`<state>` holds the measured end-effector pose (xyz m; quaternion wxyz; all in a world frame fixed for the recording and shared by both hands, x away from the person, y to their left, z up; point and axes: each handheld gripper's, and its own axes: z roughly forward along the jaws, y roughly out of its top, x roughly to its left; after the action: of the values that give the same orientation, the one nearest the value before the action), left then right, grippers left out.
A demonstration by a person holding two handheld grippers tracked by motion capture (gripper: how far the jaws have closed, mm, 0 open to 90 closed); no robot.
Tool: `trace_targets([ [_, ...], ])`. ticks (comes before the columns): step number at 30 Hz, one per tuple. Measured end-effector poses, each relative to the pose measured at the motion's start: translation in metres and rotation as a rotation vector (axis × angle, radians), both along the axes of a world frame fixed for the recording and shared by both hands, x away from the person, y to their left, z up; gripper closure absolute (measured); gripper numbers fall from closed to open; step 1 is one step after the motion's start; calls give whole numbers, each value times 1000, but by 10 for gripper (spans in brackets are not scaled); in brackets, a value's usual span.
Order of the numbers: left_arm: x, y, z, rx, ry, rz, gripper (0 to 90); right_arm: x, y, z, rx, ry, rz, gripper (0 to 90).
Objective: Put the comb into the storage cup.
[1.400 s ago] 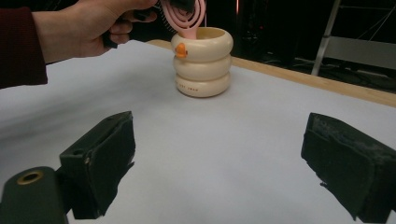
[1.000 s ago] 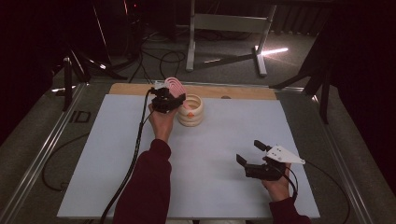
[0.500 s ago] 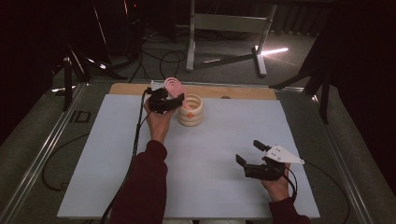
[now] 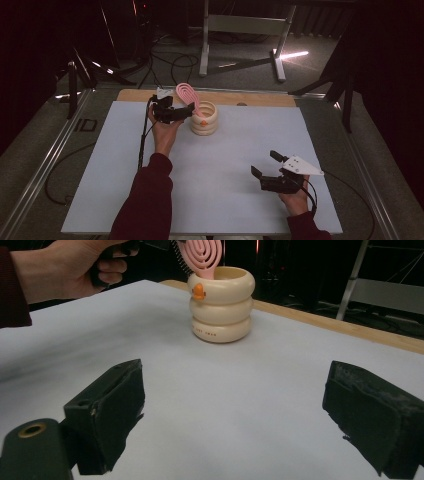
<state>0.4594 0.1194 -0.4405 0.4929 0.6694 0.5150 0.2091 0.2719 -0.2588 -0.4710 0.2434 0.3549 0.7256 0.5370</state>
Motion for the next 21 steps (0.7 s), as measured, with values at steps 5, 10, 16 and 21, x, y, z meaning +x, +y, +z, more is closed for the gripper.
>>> trace_targets([
  [5,-4,6,-5,4,3,-12,12,0,1,0,0,2,1,99],
  [10,-10,10,-8,18,-9,-24,1,0,1,0,-3,3,2,99],
  [16,-15,12,-8,19,-27,-33,0,0,2,-1,-5,3,2,99],
  [21,-21,15,-6,-6,-40,-55,0,0,1,-1,-5,2,-1,99],
])
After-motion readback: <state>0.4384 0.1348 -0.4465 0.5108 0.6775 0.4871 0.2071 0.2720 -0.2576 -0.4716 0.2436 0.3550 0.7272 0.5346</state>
